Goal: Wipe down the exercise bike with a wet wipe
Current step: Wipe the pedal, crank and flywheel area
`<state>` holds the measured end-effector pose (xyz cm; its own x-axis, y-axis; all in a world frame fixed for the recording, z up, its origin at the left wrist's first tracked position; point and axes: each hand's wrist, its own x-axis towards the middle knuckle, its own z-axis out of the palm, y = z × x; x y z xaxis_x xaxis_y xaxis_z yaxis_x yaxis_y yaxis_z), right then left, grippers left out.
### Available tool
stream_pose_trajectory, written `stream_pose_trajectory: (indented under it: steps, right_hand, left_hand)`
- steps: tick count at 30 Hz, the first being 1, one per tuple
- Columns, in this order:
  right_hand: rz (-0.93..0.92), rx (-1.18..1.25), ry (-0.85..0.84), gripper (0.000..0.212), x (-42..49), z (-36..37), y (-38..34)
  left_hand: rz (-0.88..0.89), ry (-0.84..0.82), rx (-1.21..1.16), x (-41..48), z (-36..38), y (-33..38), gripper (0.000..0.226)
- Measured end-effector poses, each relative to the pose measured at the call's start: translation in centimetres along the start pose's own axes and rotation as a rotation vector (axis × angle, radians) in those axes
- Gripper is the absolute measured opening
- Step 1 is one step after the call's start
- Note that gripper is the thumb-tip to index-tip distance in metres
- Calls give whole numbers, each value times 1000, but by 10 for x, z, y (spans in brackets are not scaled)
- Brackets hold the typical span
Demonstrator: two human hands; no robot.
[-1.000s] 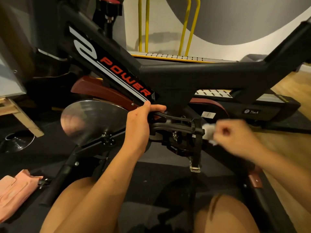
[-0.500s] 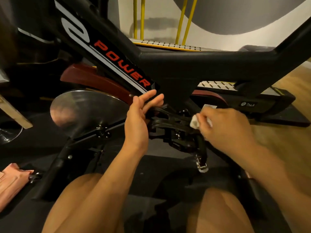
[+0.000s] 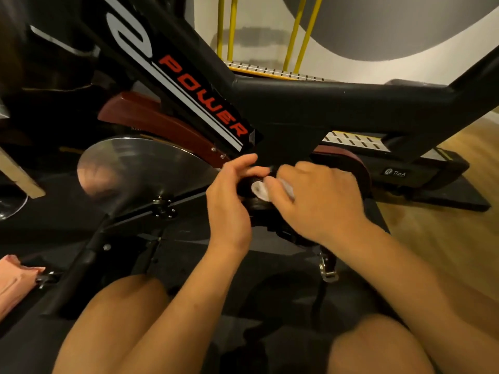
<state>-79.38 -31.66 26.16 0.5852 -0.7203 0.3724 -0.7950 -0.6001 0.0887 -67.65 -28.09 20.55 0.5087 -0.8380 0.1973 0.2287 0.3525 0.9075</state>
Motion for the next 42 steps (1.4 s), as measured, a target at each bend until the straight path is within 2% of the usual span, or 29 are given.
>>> stream_pose_trajectory:
  steps: [2,4,12,16,20,24,29,34,39,42]
  right_hand:
    - [48,-24,-53,42,0,4,17]
    - [29,121,-84,42,4,14,25]
    - [36,504,-6,32,7,37,35]
    - [-6,390,-63,33,14,40,31]
    - [68,585,1,32,7,44,36]
    - [15,416,-34,34,12,44,33]
    - [92,653,46,33,6,49,32]
    - [58,553,62,30,8,54,18]
    - [99,652,102,33,3,62,15]
    - [41,566,71,33,5,63,11]
  left_hand:
    - [52,-44,67,3,2,0,45]
    - [65,-57,106,6,2,-1,47]
    - [148,-95,158,11,6,3,47]
    - [116,-88,185,12,-2,-3,43]
    - [154,-108,189,13,5,2,43]
    - [109,-119,197,13,-4,-2,40]
    - [151,-170,246,18,7,10,41]
    - [76,-149,362,17,-4,11,35]
    - [79,-156,436,15,-6,13,36]
    - [68,-152,452,12,-13,8,33]
